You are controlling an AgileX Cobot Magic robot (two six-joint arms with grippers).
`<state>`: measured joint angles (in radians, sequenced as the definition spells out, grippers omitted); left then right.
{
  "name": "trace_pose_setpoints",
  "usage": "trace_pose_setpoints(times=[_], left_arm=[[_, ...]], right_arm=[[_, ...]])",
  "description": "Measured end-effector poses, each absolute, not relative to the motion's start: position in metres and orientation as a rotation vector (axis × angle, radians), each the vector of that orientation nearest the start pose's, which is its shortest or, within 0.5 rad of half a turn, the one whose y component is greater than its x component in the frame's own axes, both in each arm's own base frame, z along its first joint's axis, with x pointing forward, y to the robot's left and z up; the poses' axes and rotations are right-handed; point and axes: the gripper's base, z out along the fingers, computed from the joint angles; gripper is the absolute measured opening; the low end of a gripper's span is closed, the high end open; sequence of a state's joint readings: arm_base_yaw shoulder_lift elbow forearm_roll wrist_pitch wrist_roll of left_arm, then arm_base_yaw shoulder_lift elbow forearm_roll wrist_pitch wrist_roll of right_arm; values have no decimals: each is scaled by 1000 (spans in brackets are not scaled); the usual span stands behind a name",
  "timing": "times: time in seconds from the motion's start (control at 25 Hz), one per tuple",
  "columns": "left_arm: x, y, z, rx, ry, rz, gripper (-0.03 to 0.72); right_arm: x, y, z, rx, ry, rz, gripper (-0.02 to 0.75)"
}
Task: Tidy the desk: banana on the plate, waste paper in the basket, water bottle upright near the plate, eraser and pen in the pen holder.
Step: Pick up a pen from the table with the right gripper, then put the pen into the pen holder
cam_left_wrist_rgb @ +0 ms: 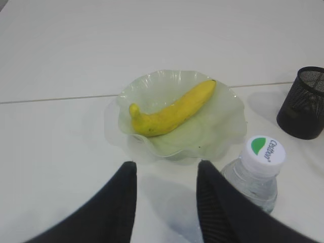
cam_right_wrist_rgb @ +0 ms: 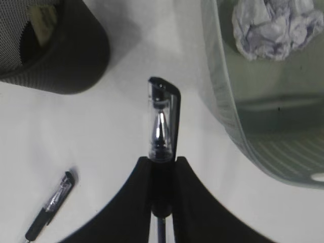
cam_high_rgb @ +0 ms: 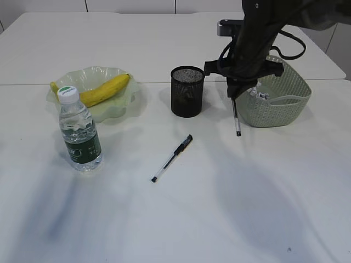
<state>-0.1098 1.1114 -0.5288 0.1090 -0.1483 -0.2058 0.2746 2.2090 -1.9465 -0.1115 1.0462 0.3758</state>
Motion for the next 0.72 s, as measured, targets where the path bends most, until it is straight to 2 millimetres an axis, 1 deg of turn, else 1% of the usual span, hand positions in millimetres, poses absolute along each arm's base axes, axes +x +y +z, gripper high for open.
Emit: trace_pose_setpoints(times=[0.12,0.28,0.48,0.72], left_arm=[[224,-26,262,22,1924,-155,276],[224,-26,260,21,1948,-150,276],[223,-25,257,19,1980,-144,276],[223,-25,258,19,1976,-145,276]], right_arm=[[467,130,227,41,2710,19,63],[470,137,231,-1,2645,18,63],[473,137,233,-25,2599,1,62],[477,136,236,-57,2543,-32,62]])
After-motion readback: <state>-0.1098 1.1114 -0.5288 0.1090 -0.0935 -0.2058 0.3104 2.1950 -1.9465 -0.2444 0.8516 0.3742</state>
